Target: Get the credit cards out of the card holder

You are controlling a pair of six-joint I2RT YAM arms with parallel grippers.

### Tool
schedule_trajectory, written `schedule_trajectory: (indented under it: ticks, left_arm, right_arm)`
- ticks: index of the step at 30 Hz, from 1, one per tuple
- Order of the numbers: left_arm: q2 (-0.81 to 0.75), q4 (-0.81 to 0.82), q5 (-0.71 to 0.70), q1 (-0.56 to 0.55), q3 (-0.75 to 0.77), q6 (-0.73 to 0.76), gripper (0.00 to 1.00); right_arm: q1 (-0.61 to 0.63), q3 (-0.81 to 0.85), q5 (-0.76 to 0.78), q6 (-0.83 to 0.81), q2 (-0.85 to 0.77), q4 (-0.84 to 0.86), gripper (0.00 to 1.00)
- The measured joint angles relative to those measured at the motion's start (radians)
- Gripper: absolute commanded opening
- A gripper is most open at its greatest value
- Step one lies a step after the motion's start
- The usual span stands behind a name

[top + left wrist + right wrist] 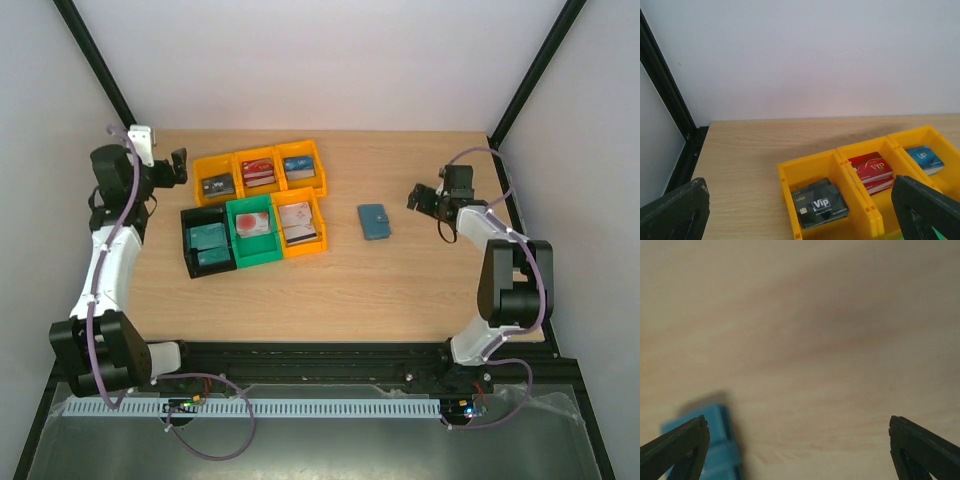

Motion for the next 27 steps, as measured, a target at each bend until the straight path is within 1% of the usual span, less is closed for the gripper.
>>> schedule_trajectory:
  ticks: [1,4,5,7,9,12,18,19,22,26,27]
  left_arm:
    - [-0.002,-0.069,0.004,0.001,0.047,0.014,1.0]
    - [-0.001,-0.245,0.019,0.001,0.159,0.046,1.0]
    - [-0.001,-0.283,0.027,0.001,0.178,0.051,1.0]
    - [-0.001,-0.356,0.052,0.001,0.204,0.058,1.0]
    - [-0.002,-0.407,0.082,0.001,0.205,0.059,1.0]
    - [-0.003,-0.467,0.126,0.001,0.203,0.059,0.99]
    - [-0.031,-0.501,0.205,0.001,0.179,0.055,0.99]
    - [-0.032,-0.502,0.217,0.001,0.175,0.054,0.99]
    - [-0.032,-0.505,0.246,0.001,0.165,0.047,1.0]
    - [-0.032,-0.507,0.286,0.001,0.154,0.039,0.99]
    - [-0.032,-0.508,0.296,0.001,0.151,0.037,0.99]
  right_arm:
    - [0.0,0.001,-0.008,-0.006,0.024,-0.034,0.9]
    - [0.0,0.002,-0.054,-0.021,0.087,-0.106,0.78]
    - [0.0,0.008,-0.088,-0.026,0.114,-0.127,0.76]
    - [0.002,0.037,-0.156,-0.036,0.164,-0.154,0.75]
    - [0.005,0.08,-0.22,-0.043,0.211,-0.159,0.75]
    - [0.018,0.148,-0.298,-0.042,0.273,-0.151,0.71]
    - [0.056,0.24,-0.414,-0.029,0.394,-0.12,0.63]
    - [0.064,0.247,-0.44,-0.028,0.408,-0.111,0.6]
    - [0.087,0.257,-0.493,-0.023,0.428,-0.097,0.47]
    - [0.099,0.253,-0.541,-0.002,0.444,-0.089,0.2]
    - [0.098,0.249,-0.553,0.0,0.449,-0.087,0.16]
